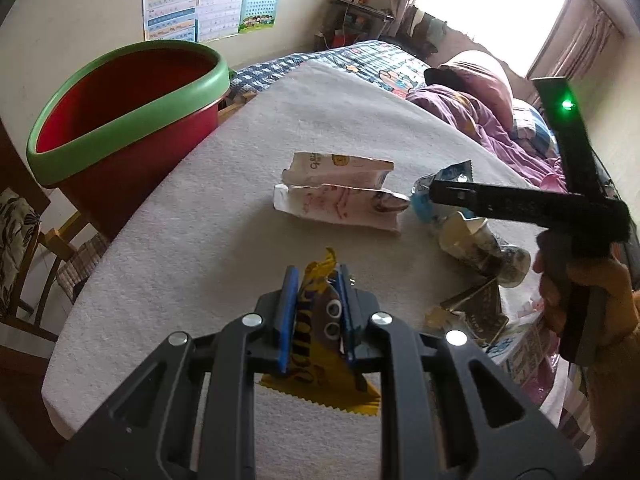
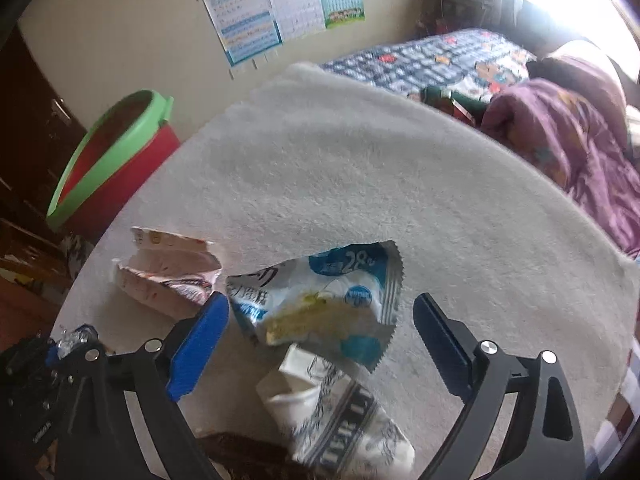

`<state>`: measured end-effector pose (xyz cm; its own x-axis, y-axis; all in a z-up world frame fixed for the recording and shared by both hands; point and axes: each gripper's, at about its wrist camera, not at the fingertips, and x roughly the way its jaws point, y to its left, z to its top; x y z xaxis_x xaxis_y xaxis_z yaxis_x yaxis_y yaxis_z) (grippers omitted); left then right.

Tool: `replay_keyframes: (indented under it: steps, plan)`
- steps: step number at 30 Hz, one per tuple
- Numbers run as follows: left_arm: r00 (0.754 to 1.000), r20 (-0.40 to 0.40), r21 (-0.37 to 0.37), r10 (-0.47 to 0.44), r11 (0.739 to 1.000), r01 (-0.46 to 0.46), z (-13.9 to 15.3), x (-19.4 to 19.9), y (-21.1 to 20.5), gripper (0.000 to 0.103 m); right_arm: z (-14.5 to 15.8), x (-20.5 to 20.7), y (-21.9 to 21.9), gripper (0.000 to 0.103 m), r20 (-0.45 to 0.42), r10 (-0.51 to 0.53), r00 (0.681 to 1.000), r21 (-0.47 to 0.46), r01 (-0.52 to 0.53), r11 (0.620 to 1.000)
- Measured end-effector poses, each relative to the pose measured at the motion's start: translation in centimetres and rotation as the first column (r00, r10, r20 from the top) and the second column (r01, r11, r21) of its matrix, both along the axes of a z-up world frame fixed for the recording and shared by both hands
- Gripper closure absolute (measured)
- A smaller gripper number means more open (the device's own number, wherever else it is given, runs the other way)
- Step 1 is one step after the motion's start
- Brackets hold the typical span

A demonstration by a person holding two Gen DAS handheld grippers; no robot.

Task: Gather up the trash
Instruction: 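Grasp the blue-and-white wrapper with the right tool while the left tool holds the yellow bag, then carry both items over the red bucket and open both tools to drop them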

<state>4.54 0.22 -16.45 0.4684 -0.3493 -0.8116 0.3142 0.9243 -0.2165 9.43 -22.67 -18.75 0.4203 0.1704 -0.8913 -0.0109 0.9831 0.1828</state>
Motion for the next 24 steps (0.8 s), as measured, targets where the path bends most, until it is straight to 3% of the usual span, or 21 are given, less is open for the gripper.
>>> replay_keyframes:
  steps: [3, 5, 10, 14, 24]
  plan:
    - [1.0, 0.001, 0.003, -0.012, 1.0, 0.012, -0.1, 0.1, -0.3, 0.084, -0.2, 0.3, -0.7, 0.013, -0.009, -0.016, 1.0, 0.034, 0.016, 0.999]
    - [1.0, -0.002, 0.003, -0.017, 1.0, 0.017, -0.2, 0.3, -0.4, 0.084, -0.2, 0.4, -0.8, 0.02, -0.009, -0.018, 1.0, 0.048, 0.019, 0.999]
    - [1.0, 0.003, 0.014, -0.026, 1.0, 0.026, -0.3, 0.6, -0.8, 0.084, 0.3, 0.0, -0.6, 0.054, 0.007, -0.011, 1.0, 0.09, 0.011, 0.996]
    - [0.999, 0.035, 0.028, -0.022, 0.999, 0.021, 0.5, 0.8, -0.9, 0.084, 2.6, -1.5, -1.0, 0.059, 0.088, -0.046, 0.995, 0.144, 0.033, 0.989]
    - [0.987, 0.158, 0.058, 0.041, 0.997, -0.051, 3.6, 2.9, 0.9, 0.084, 10.1, -2.6, 0.7, 0.06, 0.316, -0.027, 0.948, 0.088, -0.001, 0.996]
